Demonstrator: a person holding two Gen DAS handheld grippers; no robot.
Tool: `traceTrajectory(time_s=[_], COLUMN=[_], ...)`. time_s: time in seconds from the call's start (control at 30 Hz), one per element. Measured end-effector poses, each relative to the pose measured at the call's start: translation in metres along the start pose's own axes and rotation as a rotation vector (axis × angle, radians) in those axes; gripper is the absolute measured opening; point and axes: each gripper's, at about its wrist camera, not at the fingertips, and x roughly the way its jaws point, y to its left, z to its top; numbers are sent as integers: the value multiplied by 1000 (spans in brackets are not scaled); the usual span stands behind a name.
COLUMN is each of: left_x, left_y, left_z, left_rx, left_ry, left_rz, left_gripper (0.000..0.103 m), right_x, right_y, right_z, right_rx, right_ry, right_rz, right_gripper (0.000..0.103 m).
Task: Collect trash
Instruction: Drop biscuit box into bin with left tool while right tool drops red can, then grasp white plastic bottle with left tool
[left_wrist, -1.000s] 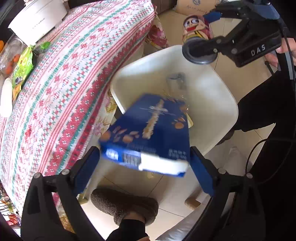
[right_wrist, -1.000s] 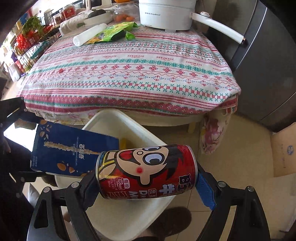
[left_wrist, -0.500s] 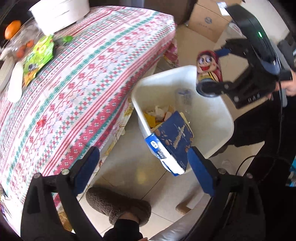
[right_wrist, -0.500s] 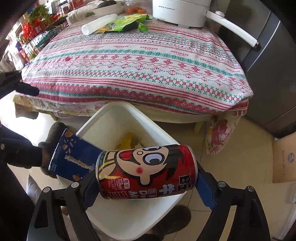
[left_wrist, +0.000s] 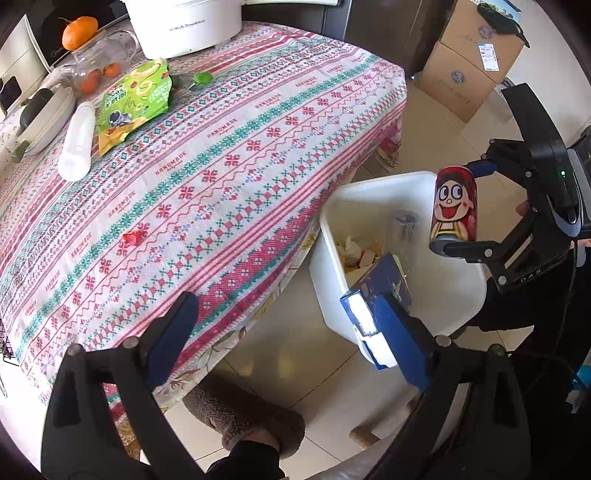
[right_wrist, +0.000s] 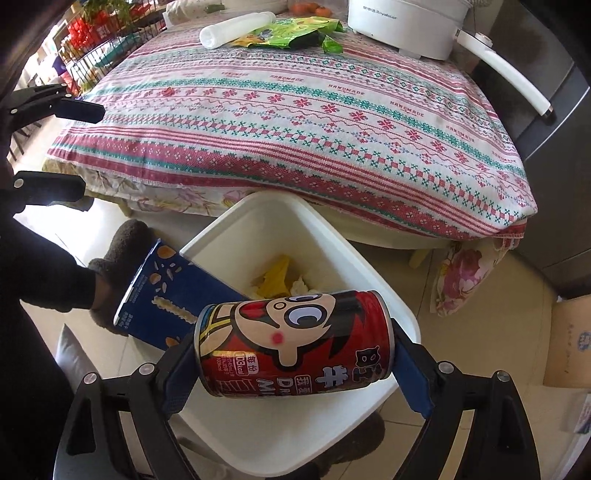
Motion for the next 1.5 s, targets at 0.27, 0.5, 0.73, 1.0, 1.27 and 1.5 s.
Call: traceTrajectory(time_s=[0.27,0.5,0.73,1.0,1.27,1.5], left_x=[-3,-10,-20,-17,4,25], left_y=[12,31,71,135,197,239], left_z=[4,9,17,28,56,101], left_rx=[-37,-97,-224,-414,-515,-504], left_ry=[-19,-57,-109,-155,-172,-170], left_rz=[20,58,103,157,200,245], left_gripper=[96,96,96,96,96,94], right_x=[-9,-13,-20,-30,-25,-19], right_y=[-4,-4,-5,-4,-1,-15], right_z=[9,17,36,72,114,173], right_rx=[3,8,33,72,63,97], right_ry=[-44,-58,-98,-155,-176,-224], right_rz=[2,-14,-43,-69,-69,-29], right_gripper=[97,97,97,97,97,97])
